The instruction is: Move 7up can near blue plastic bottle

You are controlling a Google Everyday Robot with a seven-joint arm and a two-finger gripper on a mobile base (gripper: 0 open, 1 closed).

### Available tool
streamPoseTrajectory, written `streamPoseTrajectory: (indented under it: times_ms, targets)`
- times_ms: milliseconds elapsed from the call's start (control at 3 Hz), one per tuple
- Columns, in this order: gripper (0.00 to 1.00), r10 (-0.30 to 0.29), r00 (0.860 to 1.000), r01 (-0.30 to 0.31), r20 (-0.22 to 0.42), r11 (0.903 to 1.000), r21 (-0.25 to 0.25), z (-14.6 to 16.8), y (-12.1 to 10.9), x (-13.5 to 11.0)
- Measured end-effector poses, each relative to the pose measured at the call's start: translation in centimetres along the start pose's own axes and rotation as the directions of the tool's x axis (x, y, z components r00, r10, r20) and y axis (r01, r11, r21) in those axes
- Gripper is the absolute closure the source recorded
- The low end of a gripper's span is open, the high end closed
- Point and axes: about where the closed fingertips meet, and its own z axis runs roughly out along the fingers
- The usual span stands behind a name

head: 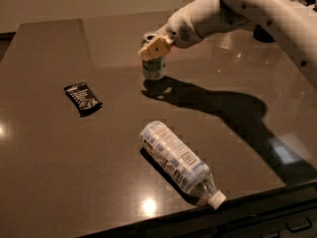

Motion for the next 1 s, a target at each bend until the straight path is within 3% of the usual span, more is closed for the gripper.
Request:
streamPoseTrajectory:
  times_ms: [333,1000]
  targets:
    - [1.0,0.011,1.0,-0.011,-0.002,0.9999,-0.009,-3.2,2.4,2.4]
    - [1.0,-0.03,0.999,0.029,-0.03,0.9985,-0.046,-8.6,7.6,6.2]
